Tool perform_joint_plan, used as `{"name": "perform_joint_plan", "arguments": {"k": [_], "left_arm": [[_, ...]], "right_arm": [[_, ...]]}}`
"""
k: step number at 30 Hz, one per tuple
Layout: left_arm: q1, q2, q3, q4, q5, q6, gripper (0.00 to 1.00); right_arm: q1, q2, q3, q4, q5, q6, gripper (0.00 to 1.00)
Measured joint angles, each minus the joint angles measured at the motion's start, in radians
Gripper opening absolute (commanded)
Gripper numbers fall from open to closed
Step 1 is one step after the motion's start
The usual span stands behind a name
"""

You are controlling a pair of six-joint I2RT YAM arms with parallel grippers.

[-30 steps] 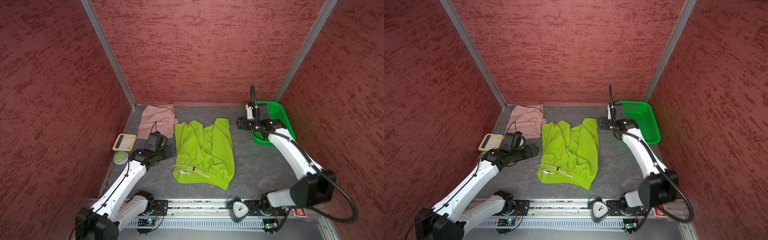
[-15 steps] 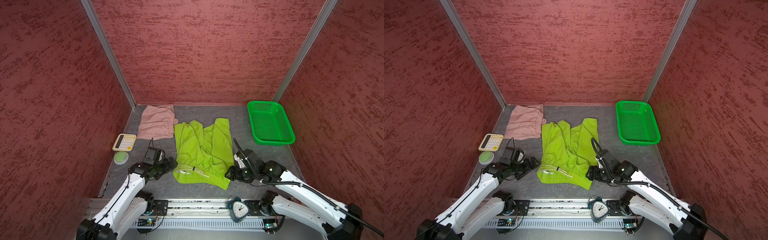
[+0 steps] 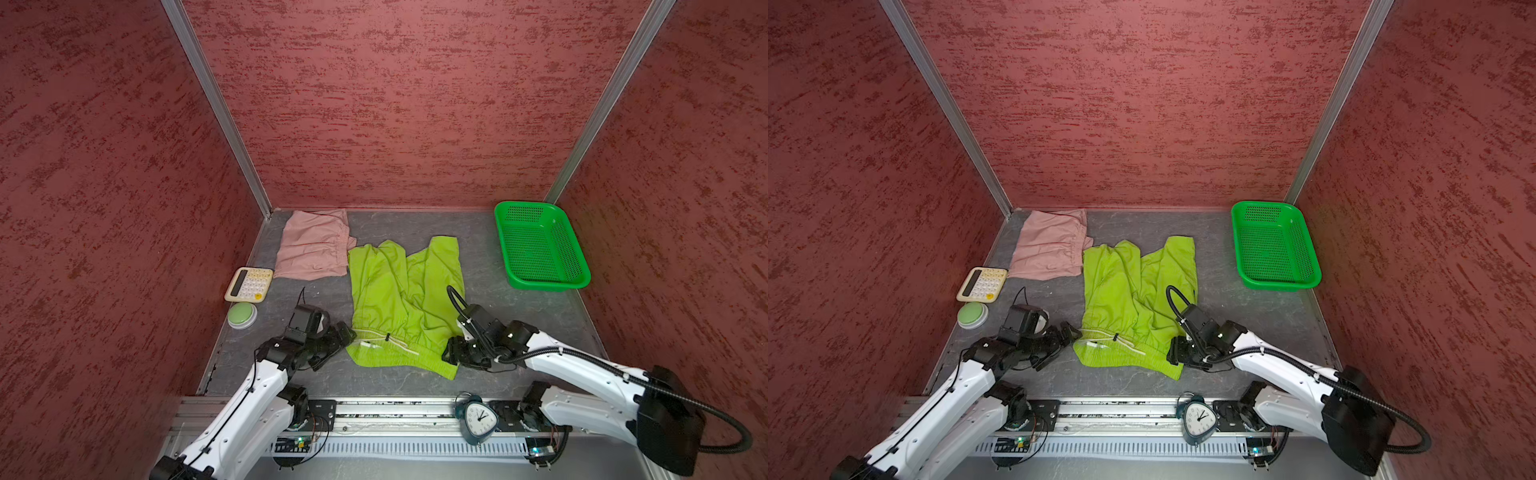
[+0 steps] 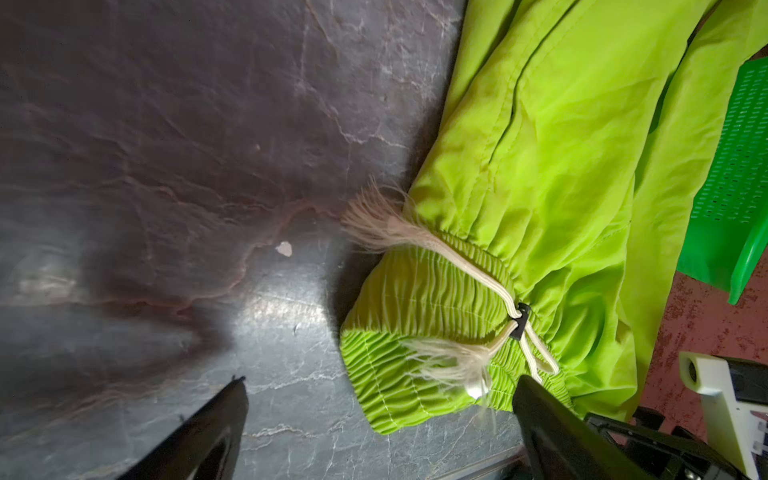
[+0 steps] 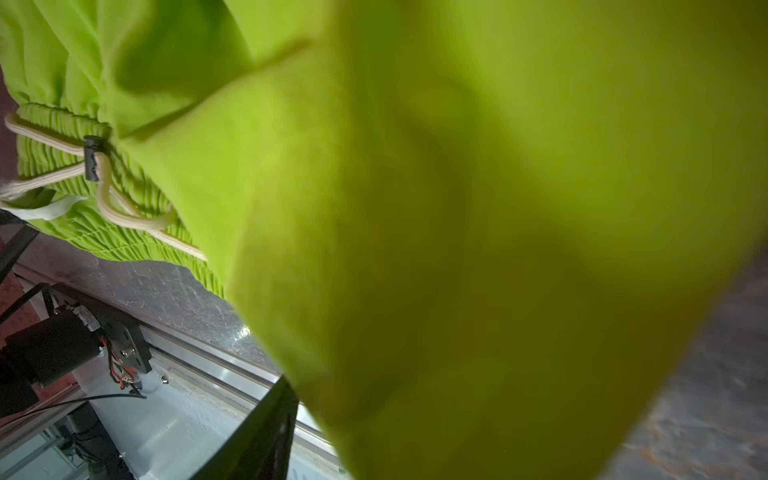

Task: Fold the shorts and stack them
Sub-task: 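Grasp the near waistband corners of the lime-green shorts with both grippers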

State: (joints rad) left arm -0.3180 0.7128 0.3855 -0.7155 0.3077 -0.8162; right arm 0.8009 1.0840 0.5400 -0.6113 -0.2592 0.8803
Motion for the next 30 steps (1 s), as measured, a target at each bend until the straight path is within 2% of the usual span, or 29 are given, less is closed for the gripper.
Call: {"name": "perform_joint_plan", "arguments": {"k": [2,4,6,13,15,21,23,25,26,30], "left_arm": [[-0.031,-0.003,-0.013,0.010,-0.008,-0.016,0.98],[-0.063,-0.002,-0.029,0.029,-0.016,-0.026,0.96],[-0.097,0.002,-0.040,0.047,-0.025,-0.035,0.92],[-0.213,0.017,-0.039,0.077,-0.096,-0.019,0.82],[-0.240,0.019,-0.039,0.087,-0.114,-0.011,0.81],[-0.357,0.078,-0.036,0.155,-0.193,0.030,0.80],[-0.382,0.130,-0.030,0.174,-0.229,0.041,0.73],[-0.386,0.198,-0.021,0.187,-0.271,0.055,0.57],[-0.385,0.224,-0.015,0.190,-0.292,0.056,0.53],[-0.369,0.323,0.032,0.213,-0.343,0.091,0.53]], "right_arm": [[0.000,-0.005,-0.024,0.055,0.009,0.029,0.15],[-0.014,-0.005,-0.027,0.092,0.016,0.041,0.07],[-0.044,-0.015,-0.027,0.131,0.016,0.056,0.03],[-0.300,-0.090,-0.047,0.263,-0.061,0.081,0.00],[-0.345,-0.077,-0.070,0.315,-0.095,0.090,0.00],[-0.371,0.045,-0.092,0.435,-0.190,0.108,0.00],[-0.372,0.055,-0.092,0.449,-0.207,0.107,0.00],[-0.375,0.053,-0.092,0.451,-0.217,0.105,0.00],[-0.378,0.052,-0.092,0.451,-0.220,0.103,0.00],[-0.393,0.023,-0.092,0.435,-0.227,0.096,0.00]]}}
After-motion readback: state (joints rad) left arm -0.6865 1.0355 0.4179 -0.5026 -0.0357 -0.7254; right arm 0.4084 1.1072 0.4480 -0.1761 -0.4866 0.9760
